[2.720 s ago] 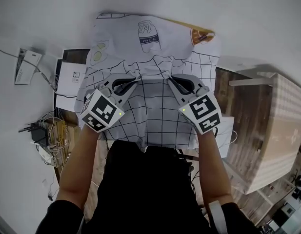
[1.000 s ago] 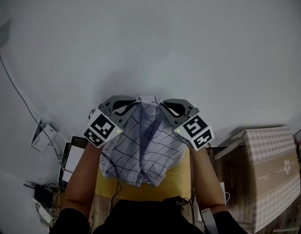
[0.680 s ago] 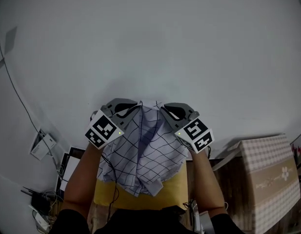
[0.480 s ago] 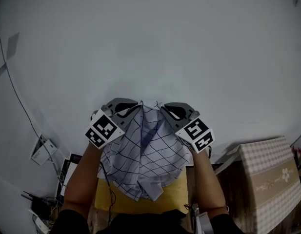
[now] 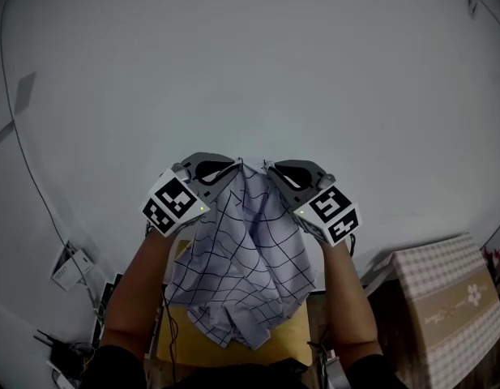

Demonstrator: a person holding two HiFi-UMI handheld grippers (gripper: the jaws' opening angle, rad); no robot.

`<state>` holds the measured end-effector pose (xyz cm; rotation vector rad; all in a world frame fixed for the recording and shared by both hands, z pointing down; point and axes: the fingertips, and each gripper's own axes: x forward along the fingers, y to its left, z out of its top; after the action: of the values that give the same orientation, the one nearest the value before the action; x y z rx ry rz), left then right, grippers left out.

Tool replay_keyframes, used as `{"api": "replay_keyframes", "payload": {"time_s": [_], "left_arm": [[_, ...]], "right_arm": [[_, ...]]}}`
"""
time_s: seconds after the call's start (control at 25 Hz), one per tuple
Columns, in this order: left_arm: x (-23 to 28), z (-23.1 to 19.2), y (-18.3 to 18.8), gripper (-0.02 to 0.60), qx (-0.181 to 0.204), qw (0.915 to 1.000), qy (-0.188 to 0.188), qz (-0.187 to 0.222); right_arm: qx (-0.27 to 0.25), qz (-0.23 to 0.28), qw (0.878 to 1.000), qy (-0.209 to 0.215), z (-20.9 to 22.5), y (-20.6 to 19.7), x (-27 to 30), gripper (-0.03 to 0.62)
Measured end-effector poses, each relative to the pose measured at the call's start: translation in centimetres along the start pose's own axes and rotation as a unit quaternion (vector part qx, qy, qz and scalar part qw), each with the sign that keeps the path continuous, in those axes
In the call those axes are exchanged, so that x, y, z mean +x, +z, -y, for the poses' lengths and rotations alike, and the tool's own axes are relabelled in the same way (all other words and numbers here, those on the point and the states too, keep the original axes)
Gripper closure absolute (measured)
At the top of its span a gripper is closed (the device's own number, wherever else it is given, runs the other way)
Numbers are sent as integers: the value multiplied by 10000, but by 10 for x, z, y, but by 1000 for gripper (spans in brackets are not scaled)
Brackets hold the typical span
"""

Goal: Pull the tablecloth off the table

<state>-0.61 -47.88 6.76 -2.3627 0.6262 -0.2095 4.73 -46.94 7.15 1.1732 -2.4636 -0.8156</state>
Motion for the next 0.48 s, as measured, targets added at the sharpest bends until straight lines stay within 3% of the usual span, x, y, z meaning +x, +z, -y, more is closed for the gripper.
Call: {"api": "replay_keyframes", "payload": {"time_s": [0.28,0.48], "left_arm": [[68,-50,34,569,-26,9999,-99,39],[68,-65,66,568,195,9996,-65,201]], "right_arm": [[11,63,10000,-41,85,8,10,571],[-60,281,9994,-191,105,36,4,571]]}}
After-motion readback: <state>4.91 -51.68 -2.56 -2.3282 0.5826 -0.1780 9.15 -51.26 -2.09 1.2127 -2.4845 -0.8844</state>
